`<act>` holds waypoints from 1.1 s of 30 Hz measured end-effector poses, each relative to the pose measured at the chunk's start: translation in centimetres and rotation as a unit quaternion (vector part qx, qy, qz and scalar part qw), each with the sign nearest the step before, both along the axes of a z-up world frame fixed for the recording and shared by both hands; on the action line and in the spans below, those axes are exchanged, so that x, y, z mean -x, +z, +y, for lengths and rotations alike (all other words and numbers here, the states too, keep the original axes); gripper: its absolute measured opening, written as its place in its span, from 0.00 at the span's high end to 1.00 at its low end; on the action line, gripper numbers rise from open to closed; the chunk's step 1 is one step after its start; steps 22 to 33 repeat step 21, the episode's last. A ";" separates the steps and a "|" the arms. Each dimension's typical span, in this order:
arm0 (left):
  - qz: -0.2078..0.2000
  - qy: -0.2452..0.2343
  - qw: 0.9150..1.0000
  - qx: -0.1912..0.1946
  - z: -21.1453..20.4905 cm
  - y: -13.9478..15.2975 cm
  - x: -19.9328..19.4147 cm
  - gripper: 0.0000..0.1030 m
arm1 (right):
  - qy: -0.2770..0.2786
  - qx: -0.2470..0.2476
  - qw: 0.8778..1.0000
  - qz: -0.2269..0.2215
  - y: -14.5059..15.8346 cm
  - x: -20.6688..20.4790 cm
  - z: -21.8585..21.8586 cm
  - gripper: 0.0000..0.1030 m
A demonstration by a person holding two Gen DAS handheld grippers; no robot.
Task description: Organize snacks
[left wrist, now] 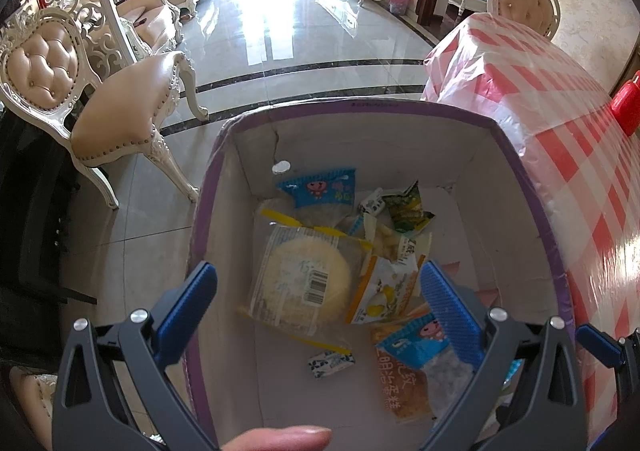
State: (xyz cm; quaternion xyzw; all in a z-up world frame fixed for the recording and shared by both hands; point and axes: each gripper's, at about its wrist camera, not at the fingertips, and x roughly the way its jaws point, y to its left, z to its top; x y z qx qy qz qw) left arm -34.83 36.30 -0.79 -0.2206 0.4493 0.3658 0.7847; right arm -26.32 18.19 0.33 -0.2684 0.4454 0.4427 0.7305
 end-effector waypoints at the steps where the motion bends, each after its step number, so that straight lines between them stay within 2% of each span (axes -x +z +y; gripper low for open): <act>1: 0.000 0.000 1.000 0.000 0.1 0.0 0.0 0.01 | 0.000 0.000 1.000 0.000 0.0 0.0 0.0 0.16; 33: 0.001 0.001 1.000 -0.002 0.1 0.1 -0.3 0.01 | -0.001 -0.001 1.000 0.001 0.0 0.0 0.1 0.16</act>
